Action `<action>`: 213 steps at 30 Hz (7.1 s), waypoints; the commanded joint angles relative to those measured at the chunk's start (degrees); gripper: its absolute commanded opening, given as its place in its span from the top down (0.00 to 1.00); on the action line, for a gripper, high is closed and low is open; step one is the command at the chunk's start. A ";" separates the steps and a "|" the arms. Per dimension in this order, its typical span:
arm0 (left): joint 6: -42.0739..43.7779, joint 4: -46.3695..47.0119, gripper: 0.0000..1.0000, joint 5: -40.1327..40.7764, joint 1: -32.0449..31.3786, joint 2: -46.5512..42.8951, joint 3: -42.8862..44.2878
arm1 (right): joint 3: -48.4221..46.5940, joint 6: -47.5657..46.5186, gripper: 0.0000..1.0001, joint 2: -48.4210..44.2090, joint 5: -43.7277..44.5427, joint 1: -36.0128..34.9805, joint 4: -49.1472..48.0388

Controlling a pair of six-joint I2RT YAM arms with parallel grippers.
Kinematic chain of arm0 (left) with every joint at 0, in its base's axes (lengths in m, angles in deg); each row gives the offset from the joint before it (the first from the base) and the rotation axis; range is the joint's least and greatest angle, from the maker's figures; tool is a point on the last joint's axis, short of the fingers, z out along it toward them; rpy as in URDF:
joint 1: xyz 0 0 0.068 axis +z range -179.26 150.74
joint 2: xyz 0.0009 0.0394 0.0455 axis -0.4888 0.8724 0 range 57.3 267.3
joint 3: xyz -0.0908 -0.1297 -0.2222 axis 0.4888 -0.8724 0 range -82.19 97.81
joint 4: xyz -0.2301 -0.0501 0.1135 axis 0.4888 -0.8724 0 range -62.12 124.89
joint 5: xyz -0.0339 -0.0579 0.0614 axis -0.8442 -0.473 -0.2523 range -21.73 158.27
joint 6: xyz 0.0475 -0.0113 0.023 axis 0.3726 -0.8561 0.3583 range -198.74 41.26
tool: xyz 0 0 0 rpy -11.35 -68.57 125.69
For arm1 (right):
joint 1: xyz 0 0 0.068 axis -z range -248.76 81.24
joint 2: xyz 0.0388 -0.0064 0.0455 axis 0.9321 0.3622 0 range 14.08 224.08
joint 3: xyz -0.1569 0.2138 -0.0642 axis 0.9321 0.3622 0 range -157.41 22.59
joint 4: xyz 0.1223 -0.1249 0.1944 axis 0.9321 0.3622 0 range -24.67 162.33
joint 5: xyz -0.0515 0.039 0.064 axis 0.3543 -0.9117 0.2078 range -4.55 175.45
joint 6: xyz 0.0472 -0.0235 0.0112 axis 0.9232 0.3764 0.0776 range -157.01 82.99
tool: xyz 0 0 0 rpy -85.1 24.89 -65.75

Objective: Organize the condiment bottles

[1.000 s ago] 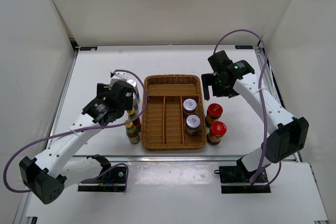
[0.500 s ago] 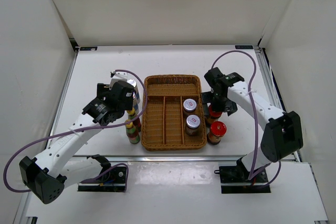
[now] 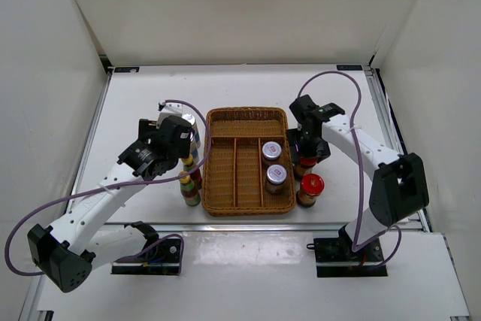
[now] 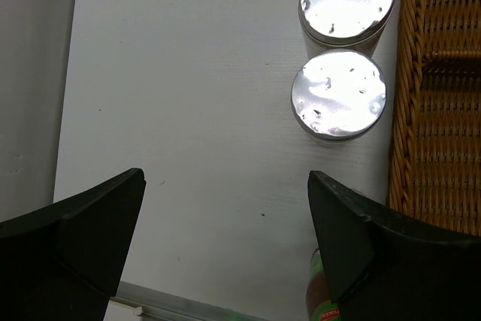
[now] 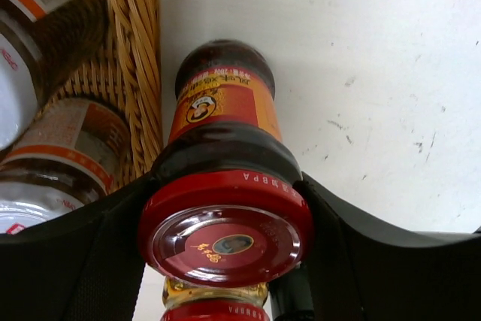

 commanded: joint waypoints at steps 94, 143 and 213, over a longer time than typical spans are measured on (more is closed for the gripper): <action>-0.93 1.36 0.00 -0.52 -0.80 -0.20 -0.34 | 14.82 24.25 0.00 -21.08 -1.65 -6.69 8.69; 0.65 1.89 0.00 3.26 -2.90 -2.31 -1.39 | -49.96 -12.84 1.00 8.11 -21.26 -23.91 18.97; -2.95 3.21 0.02 -20.99 -3.43 -10.48 -5.35 | -18.58 -15.48 0.01 -3.58 0.20 -30.07 2.18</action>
